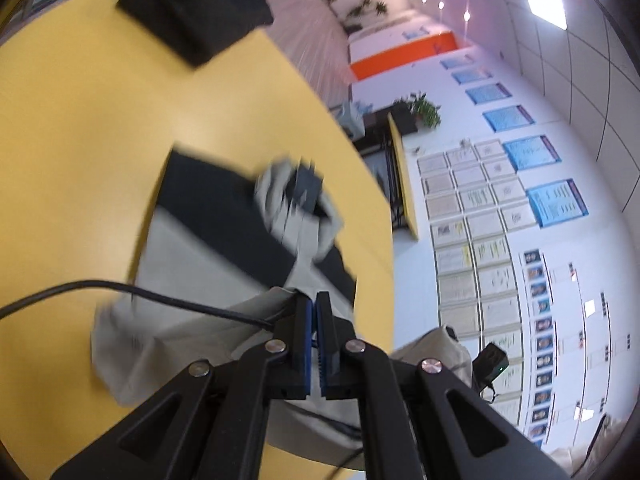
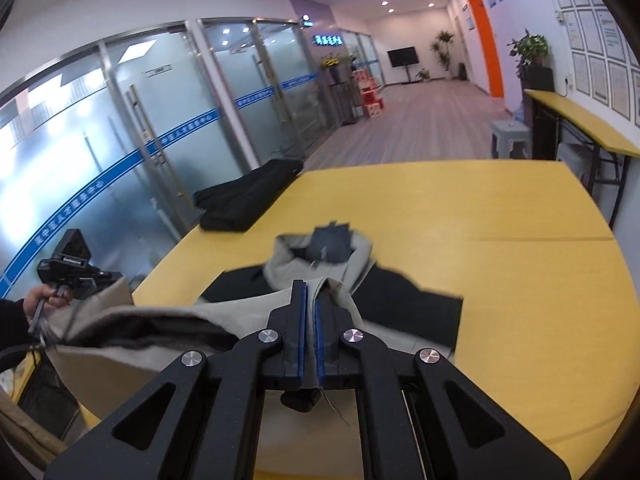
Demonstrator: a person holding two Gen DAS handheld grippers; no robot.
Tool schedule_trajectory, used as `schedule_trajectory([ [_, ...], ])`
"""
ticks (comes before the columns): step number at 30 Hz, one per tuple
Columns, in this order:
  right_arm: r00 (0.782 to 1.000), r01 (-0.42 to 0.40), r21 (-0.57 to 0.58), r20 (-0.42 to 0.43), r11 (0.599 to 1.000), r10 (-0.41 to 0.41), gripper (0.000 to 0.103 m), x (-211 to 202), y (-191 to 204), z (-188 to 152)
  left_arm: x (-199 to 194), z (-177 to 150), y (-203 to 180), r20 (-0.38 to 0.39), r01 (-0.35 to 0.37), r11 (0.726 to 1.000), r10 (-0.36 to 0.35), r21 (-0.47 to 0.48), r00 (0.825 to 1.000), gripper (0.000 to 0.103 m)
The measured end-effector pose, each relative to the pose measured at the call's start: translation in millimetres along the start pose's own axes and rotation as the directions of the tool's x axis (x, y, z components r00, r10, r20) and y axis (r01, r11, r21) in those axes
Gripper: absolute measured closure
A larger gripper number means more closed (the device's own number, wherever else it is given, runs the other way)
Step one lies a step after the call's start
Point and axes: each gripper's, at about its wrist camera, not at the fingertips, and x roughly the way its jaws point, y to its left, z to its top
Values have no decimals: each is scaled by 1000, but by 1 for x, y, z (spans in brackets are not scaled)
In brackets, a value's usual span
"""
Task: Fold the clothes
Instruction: 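Lift the hem with both tools and fold it toward the collar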
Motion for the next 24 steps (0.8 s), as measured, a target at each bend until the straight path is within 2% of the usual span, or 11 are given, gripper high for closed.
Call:
schedule_trajectory([
  [3, 999, 43, 9, -11, 999, -43, 100, 43, -32, 18, 26, 47, 9, 35, -11, 1000, 11, 5, 999, 101],
  [7, 995, 90, 30, -56, 995, -88, 100, 100, -80, 19, 73, 93, 35, 45, -65, 998, 66, -16, 997, 101],
  [11, 984, 143, 93, -124, 985, -131, 100, 147, -135, 4, 113, 115, 65, 53, -136, 990, 138, -44, 989, 101],
  [15, 979, 144, 120, -159, 982, -125, 98, 163, -166, -10, 135, 131, 89, 71, -208, 978, 209, -22, 975, 101],
  [16, 978, 138, 115, -171, 984, -117, 94, 166, -170, -13, 137, 133, 91, 78, -227, 974, 227, -7, 971, 101],
  [18, 975, 134, 73, -188, 988, -118, 89, 168, -168, -15, 135, 135, 87, 98, -219, 976, 216, 17, 971, 98],
  [19, 977, 123, 56, -182, 991, -111, 83, 166, -164, -15, 129, 135, 81, 111, -219, 975, 214, 37, 971, 94],
  [20, 980, 111, 44, -173, 993, -102, 71, 163, -160, -13, 122, 133, 71, 117, -222, 973, 213, 68, 970, 87],
  [21, 983, 99, 39, -157, 994, -92, 65, 160, -155, -11, 115, 131, 61, 124, -225, 969, 213, 98, 969, 83],
  [23, 990, 81, 16, -114, 997, -78, 40, 150, -141, -5, 95, 125, 36, 119, -240, 954, 221, 179, 968, 81],
  [24, 993, 78, 3, -86, 997, -78, 34, 144, -134, -1, 81, 119, 24, 112, -244, 945, 225, 217, 968, 81],
])
